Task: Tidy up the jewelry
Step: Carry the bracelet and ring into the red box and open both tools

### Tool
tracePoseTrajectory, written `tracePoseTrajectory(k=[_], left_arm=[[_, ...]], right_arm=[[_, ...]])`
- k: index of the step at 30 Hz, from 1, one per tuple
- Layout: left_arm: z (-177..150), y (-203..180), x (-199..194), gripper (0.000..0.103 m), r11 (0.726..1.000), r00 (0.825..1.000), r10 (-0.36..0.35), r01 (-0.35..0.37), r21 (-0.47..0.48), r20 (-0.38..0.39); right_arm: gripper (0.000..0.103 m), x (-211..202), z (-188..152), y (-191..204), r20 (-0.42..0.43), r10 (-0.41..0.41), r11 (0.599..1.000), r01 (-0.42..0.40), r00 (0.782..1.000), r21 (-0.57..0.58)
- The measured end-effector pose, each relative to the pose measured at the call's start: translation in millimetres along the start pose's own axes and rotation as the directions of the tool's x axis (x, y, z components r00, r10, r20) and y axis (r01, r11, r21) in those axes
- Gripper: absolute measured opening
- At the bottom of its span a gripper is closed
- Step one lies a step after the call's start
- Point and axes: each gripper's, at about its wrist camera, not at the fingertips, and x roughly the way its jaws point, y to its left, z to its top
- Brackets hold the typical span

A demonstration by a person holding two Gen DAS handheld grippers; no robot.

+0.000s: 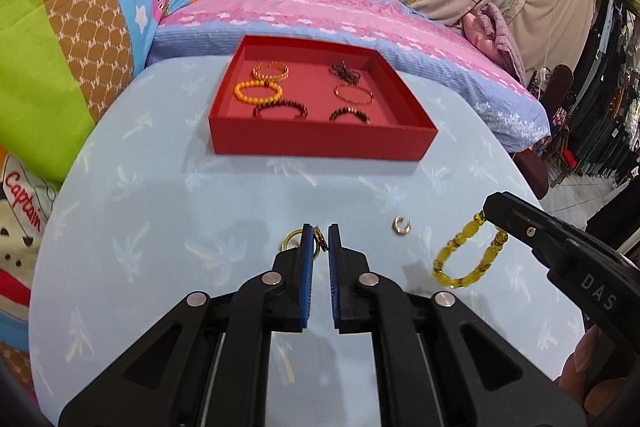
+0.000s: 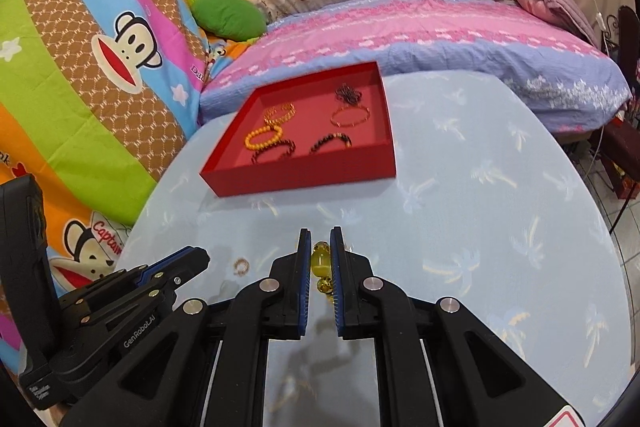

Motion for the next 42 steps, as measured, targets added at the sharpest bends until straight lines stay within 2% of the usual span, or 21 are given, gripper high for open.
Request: tracePoseTrajectory(k=[6, 12, 16, 22, 28, 32, 37, 42], left_arm=[[46.7, 2.3, 8.5, 0.007, 1.000, 1.000, -0.009, 0.009, 0.024, 0.023], [101.7, 4.6, 36.3, 0.007, 0.998, 0.999, -0.039, 0.039, 0.039, 0.019], [140.5, 8.8, 63.8, 0.007, 0.997, 0.998, -0.067, 0.066, 0.042, 0.009], [182.2, 16.5, 118.6, 0.007, 0.996, 0.995, -0.084, 0.086, 0.033, -0.048], [199.3, 25.7, 173.5, 0.007, 0.998, 0.992, -0.055, 0.058, 0.022, -0.118], [198.1, 34.6, 202.3, 0.007, 0.999, 0.981, -0.046, 0.046, -0.004, -0.188], [188.8, 42.2, 217.6, 0.007, 1.000, 0.971, -0.027, 0.025, -0.013, -0.236], [184.1, 42.6, 214.6, 0.009, 1.000, 0.975, 0.003, -0.002, 0.004, -0.222]], right_arm=[[0.009, 10.7, 45.6, 1.9, 0.030, 0.034, 0.999, -0.034, 0.999, -0.014], [0.009, 47.3, 105.6, 5.6, 0.018, 0.083, 0.997, -0.083, 0.996, -0.012], [0.009, 82.4, 146.8, 10.4, 0.003, 0.094, 0.995, -0.094, 0.996, -0.011], [0.009, 138.8, 186.2, 6.9, -0.035, 0.102, 0.995, -0.102, 0.994, 0.020], [0.009, 196.2, 198.1, 1.6, -0.107, 0.105, 0.993, -0.099, 0.989, 0.059], [0.009, 219.9, 193.9, -2.8, -0.141, 0.089, 0.994, -0.079, 0.986, 0.072], [0.009, 231.6, 183.5, -11.0, -0.171, 0.046, 0.997, -0.034, 0.984, 0.071], [0.009, 232.6, 174.9, -12.5, -0.183, -0.011, 0.999, 0.019, 0.983, 0.039]])
